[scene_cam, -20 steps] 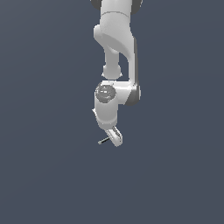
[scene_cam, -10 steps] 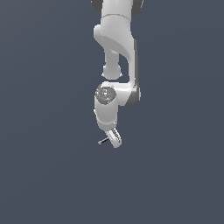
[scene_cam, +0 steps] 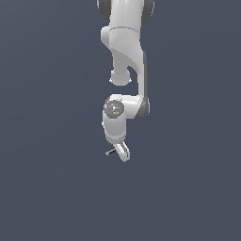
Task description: Pick up the object and move it to a goal position.
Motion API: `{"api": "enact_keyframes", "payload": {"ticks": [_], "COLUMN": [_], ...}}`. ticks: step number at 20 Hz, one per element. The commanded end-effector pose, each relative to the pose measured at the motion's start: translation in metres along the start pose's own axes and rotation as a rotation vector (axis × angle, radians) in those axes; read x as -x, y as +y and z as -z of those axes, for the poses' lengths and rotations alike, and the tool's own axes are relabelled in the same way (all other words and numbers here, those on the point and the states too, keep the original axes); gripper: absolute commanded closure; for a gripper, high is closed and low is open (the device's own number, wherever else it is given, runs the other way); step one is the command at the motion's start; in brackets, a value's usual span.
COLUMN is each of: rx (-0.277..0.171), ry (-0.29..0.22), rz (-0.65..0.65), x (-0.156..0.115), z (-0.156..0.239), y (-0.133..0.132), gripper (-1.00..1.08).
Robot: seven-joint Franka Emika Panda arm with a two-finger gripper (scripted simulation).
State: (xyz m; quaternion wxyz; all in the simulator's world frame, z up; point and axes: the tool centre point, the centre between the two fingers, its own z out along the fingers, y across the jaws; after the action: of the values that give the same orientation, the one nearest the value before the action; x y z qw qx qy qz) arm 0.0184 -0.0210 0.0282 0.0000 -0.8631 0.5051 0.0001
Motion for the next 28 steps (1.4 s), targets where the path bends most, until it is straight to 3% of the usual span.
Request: {"api": "enact_keyframes", "payload": {"ticks": [1,6,7,20,28], "rx": [0.0,0.0,0.0,0.0,0.0], "ry": [0.0,0.0,0.0,0.0,0.0], "rz": [-0.001,-0.001,-0.001,-0.001,-0.001], "x": [0.0,0.0,0.0,-0.002,-0.031], "z": [-0.011,-0.019,-0.019,-0.018,-0.014], "y": [0.0,-0.001,-0.001,0.002,0.037], "gripper": [-0.92,-0.92,1.08,1.08,1.08]}}
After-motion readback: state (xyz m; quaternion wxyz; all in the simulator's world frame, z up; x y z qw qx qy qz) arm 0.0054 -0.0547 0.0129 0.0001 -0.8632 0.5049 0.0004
